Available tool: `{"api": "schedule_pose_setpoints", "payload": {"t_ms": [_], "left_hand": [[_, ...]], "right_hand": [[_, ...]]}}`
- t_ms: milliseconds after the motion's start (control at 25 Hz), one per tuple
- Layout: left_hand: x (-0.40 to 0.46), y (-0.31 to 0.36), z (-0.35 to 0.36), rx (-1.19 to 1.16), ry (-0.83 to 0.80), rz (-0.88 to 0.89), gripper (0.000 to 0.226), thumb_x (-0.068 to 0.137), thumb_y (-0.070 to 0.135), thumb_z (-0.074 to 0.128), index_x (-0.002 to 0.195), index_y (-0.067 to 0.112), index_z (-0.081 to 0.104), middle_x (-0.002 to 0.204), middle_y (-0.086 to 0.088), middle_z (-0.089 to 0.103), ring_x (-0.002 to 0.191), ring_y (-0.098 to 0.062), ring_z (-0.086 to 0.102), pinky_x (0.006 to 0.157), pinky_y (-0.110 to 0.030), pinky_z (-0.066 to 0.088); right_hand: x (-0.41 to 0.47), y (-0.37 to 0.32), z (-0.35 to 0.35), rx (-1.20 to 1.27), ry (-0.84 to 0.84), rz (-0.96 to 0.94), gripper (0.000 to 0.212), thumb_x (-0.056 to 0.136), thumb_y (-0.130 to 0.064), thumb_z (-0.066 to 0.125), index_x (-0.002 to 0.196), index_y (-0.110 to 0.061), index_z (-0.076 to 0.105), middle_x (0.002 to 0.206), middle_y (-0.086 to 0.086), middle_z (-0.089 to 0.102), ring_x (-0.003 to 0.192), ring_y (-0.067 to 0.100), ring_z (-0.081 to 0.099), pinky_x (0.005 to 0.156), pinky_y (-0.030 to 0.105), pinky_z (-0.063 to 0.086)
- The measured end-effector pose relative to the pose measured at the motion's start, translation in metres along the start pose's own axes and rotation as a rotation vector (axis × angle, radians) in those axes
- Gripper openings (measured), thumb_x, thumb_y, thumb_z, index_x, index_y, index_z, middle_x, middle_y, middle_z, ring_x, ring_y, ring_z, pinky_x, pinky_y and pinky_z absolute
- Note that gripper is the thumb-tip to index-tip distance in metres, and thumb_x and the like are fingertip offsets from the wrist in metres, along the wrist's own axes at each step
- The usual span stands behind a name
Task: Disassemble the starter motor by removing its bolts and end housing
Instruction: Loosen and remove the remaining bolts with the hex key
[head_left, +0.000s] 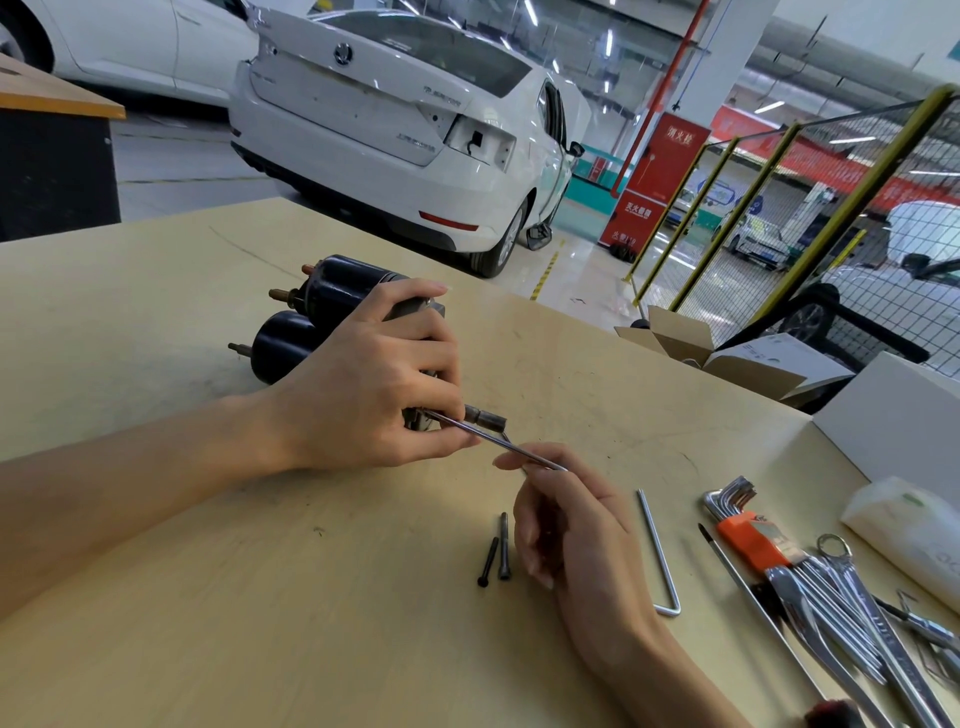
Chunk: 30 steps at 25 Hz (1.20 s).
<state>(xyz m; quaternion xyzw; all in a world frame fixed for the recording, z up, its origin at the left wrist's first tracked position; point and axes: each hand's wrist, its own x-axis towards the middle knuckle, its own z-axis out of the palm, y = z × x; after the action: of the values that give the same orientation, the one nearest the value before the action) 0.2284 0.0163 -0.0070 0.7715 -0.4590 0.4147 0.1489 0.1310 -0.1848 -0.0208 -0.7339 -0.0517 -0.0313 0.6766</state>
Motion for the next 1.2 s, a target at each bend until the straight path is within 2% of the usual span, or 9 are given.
{"api": "schedule_pose_setpoints", "payload": {"t_ms": [1200], "left_hand": [[0.0001, 0.0011, -0.0004, -0.008, -0.007, -0.008, 0.030, 0.090, 0.048, 0.066, 0.073, 0.025, 0.075, 0.078, 0.012, 0.065, 0.094, -0.010, 0.058, 0.116, -0.047, 0.028]], "right_hand": [[0.0002, 0.0012, 0.0009, -0.029, -0.014, 0.015, 0.039, 0.099, -0.005, 0.036, 0.085, -0.015, 0.071, 0.050, 0.005, 0.043, 0.041, 0.019, 0.037, 0.037, 0.022, 0.028]]}}
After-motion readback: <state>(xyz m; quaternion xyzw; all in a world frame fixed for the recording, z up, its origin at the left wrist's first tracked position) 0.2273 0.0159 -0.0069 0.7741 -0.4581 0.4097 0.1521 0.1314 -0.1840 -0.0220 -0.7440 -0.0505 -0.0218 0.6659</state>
